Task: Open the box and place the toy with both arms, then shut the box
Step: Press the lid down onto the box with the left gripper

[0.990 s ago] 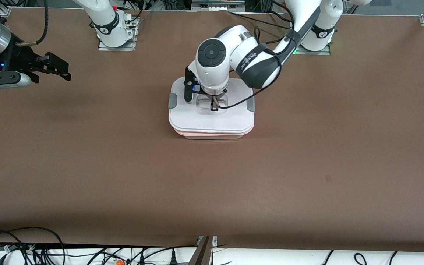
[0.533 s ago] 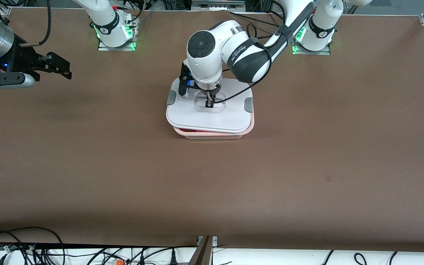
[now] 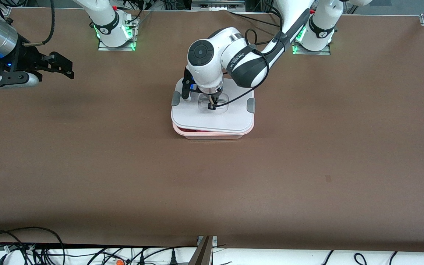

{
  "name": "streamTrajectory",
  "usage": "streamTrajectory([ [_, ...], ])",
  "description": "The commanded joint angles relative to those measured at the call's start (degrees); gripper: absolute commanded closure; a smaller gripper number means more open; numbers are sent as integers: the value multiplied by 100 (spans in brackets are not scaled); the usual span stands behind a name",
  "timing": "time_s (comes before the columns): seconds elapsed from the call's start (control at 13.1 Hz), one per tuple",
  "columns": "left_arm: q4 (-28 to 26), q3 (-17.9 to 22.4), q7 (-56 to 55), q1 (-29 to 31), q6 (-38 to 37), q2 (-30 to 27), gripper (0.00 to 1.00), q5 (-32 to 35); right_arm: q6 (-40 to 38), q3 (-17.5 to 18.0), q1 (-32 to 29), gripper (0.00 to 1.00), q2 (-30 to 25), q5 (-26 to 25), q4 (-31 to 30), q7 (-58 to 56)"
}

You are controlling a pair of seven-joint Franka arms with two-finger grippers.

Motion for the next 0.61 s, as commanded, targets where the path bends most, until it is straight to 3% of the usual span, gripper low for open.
streamTrajectory([
  [0.0,64,60,91,-12,-30,42,100,138,112,91,-56,0,-57,-53,-60,38],
  [0.53,125,68,3,23,-12,183,100,68,200,91,-47,0,-22,-62,-51,47],
])
